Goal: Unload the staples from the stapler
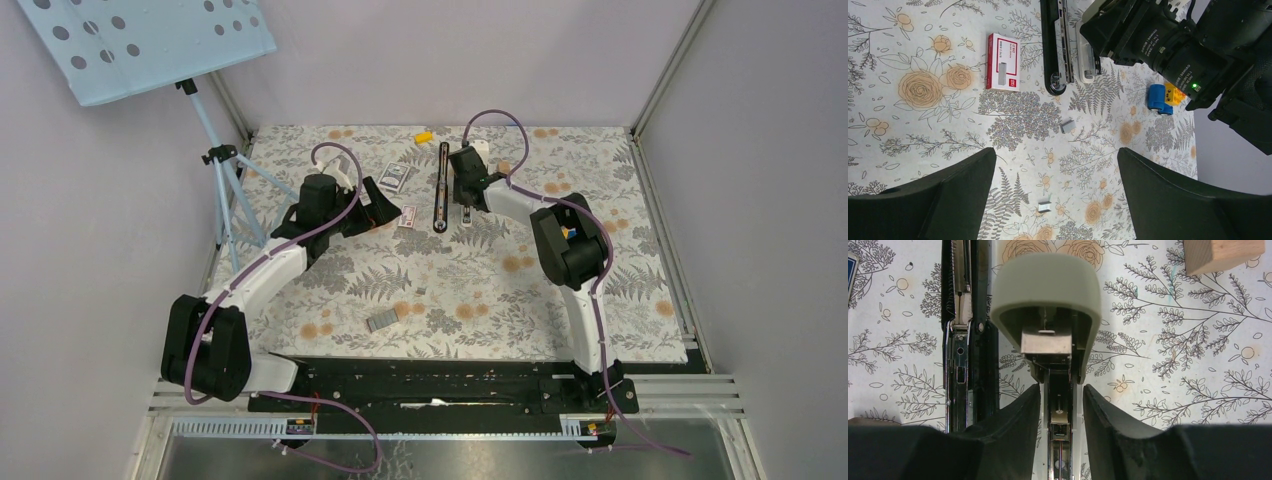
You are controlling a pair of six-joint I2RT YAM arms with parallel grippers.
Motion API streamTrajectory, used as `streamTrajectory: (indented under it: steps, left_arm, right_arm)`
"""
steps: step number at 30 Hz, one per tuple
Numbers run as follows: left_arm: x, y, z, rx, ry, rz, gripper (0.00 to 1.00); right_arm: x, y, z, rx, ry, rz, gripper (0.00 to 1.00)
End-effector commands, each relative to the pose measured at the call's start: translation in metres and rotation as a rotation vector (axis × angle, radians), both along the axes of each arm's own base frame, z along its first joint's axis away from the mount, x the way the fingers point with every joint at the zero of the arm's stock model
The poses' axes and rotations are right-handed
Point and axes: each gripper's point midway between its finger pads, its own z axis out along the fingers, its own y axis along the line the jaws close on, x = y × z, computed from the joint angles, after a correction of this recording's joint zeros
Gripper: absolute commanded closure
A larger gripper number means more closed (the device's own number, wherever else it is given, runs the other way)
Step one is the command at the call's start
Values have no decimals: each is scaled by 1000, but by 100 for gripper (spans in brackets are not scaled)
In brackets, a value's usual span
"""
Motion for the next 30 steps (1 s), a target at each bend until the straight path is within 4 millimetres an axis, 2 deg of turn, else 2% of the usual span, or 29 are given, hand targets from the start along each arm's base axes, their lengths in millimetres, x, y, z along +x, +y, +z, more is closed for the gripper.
streamTrajectory:
  steps: [1, 8, 17, 23, 30]
  left_arm:
    - [9, 2, 10, -10, -48, 6, 4]
    - [9, 3, 9, -3, -39, 11, 3]
    - [10, 16, 8, 61, -33, 49, 1]
    - [14, 34, 23, 108, -70, 141, 1]
    - [20, 40, 41, 137, -97, 165, 1]
  right_arm:
    - [11, 3, 27, 29, -61, 4, 54]
    - [4, 1, 56, 58, -93, 17, 44]
    - [-26, -3, 91, 84, -107, 98, 36]
    - [-47, -12, 111, 84, -101, 153, 27]
    - [-72, -31, 133, 88, -99, 153, 7]
